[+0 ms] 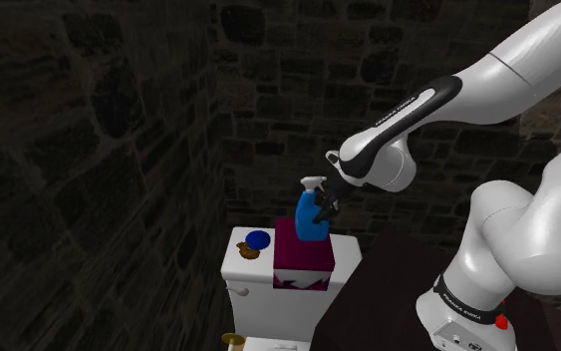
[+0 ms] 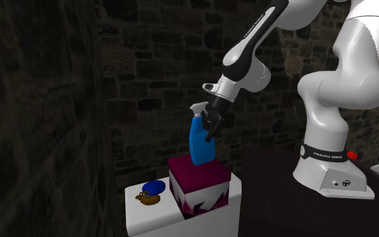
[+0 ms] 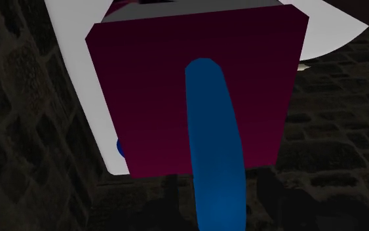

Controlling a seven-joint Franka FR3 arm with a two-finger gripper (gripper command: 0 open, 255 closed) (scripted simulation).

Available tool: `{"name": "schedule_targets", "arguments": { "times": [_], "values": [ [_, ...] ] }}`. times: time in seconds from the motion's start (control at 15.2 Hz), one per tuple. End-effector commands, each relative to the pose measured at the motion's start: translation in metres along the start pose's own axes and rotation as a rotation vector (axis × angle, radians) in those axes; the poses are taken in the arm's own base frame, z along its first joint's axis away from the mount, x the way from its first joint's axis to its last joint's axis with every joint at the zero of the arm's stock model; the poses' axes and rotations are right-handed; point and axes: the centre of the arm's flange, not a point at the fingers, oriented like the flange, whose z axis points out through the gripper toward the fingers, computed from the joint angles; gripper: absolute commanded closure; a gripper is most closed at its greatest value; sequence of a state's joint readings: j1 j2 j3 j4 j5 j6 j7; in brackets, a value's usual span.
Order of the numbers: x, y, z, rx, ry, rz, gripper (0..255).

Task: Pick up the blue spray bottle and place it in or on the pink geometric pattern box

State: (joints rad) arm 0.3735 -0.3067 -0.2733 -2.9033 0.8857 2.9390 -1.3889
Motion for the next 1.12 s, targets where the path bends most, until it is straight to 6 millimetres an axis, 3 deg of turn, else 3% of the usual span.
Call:
{"name": "schedule_targets", "arguments": {
  "times": [0.0,0.26,0.53,1.06],
  "values": [
    [-0.001,0.000,0.001,0.002,-0.003,0.000,0],
    [-0.001,-0.001,0.001,0.001,-0.003,0.000,0],
    [-0.001,-0.001,-0.049,0.002,-0.003,0.000,0],
    [-0.001,-0.001,-0.049,0.002,-0.003,0.000,0]
  ]
}}
